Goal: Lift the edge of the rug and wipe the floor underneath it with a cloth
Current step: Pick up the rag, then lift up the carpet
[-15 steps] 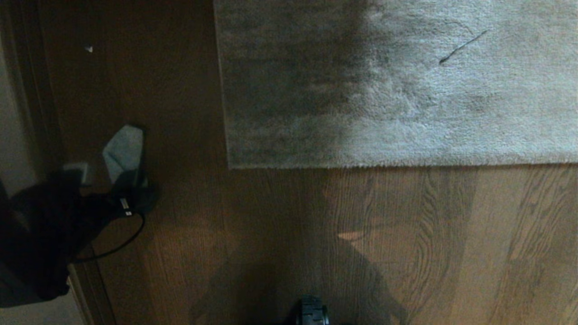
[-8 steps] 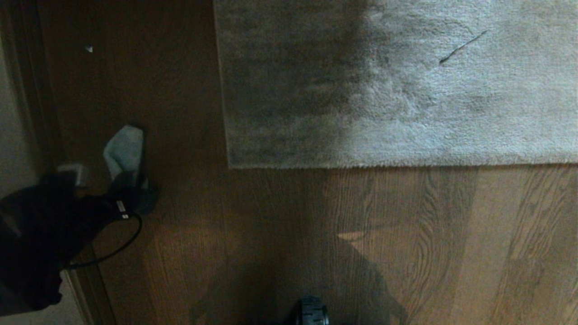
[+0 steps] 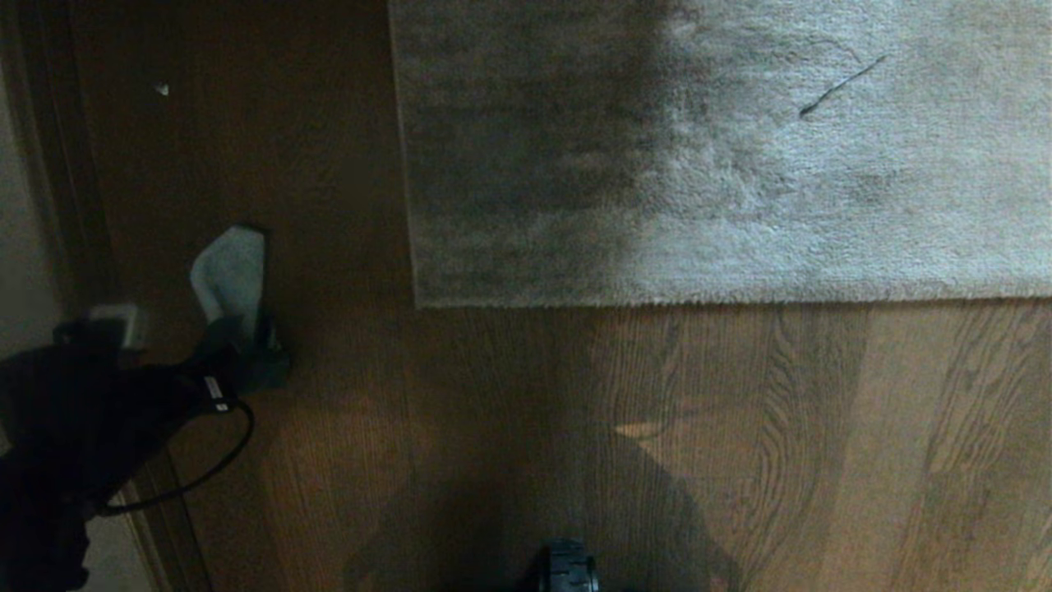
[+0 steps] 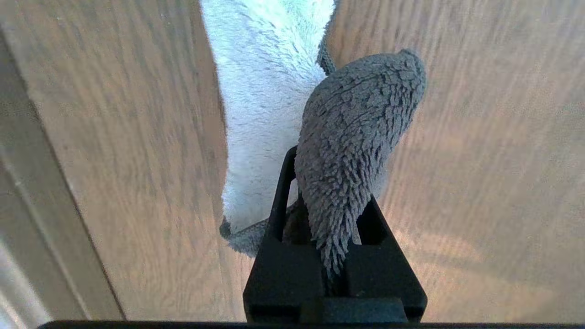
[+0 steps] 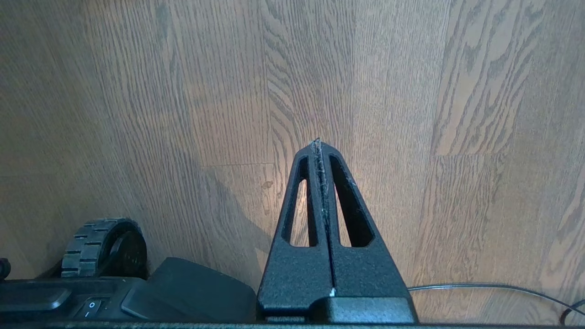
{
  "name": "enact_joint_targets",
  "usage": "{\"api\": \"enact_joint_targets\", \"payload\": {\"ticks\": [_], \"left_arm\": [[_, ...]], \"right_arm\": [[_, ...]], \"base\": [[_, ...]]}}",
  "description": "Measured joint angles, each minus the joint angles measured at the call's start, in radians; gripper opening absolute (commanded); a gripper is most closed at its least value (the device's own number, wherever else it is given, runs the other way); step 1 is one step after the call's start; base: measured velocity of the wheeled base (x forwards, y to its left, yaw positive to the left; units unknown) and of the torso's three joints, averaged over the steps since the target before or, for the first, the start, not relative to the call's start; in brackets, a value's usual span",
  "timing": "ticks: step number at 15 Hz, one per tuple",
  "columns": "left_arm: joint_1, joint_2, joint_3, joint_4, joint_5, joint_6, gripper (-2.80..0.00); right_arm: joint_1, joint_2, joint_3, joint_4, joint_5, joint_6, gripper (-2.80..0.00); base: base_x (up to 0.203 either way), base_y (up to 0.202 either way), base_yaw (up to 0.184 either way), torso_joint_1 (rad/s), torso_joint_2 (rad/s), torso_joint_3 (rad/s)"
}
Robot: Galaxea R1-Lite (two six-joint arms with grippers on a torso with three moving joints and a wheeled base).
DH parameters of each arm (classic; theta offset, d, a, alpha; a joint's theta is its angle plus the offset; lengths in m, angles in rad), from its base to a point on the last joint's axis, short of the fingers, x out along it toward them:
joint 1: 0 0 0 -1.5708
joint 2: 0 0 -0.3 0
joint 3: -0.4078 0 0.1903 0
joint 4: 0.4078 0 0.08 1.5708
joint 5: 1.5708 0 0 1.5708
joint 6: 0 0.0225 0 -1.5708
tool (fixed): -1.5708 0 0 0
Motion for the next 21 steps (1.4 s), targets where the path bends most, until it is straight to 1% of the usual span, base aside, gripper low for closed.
{"api": "enact_joint_targets", "payload": {"ticks": [3,7,8,10,11,17,19,21], "left_arm": [[-0.006,-0.038,0.027,0.000,-0.002,0.000,-2.80],[-0.052,-0.106,0.071,0.001,-0.003,0.000,-2.80],[-0.067,-0.124,0.088,0.000,-0.012,0.000,-2.80],[-0.094,-0.167,0.127,0.001,-0.055,-0.001,-2.80],[-0.100,-0.186,0.144,0.001,-0.067,-0.001,-2.80],[-0.109,-0.302,0.214,-0.002,-0.076,-0.003,-2.80],[-0.112,-0.338,0.264,-0.017,-0.091,-0.005,-2.80],[-0.121,-0.363,0.284,-0.035,-0.094,-0.006,-2.80]], "right_arm": [[0.000,0.000,0.000,0.000,0.000,0.000,-2.80],[0.000,0.000,0.000,0.000,0.000,0.000,-2.80],[0.000,0.000,0.000,0.000,0.000,0.000,-2.80],[0.000,0.000,0.000,0.000,0.000,0.000,-2.80],[0.000,0.000,0.000,0.000,0.000,0.000,-2.80],[0.000,0.000,0.000,0.000,0.000,0.000,-2.80],[0.000,0.000,0.000,0.000,0.000,0.000,-2.80],[0.000,0.000,0.000,0.000,0.000,0.000,-2.80]], "base": [[0.000,0.000,0.000,0.000,0.00,0.000],[0.000,0.000,0.000,0.000,0.00,0.000],[0.000,0.000,0.000,0.000,0.00,0.000],[0.000,0.000,0.000,0.000,0.00,0.000],[0.000,0.000,0.000,0.000,0.00,0.000],[0.000,0.000,0.000,0.000,0.00,0.000],[0.000,0.000,0.000,0.000,0.00,0.000],[0.000,0.000,0.000,0.000,0.00,0.000]]}}
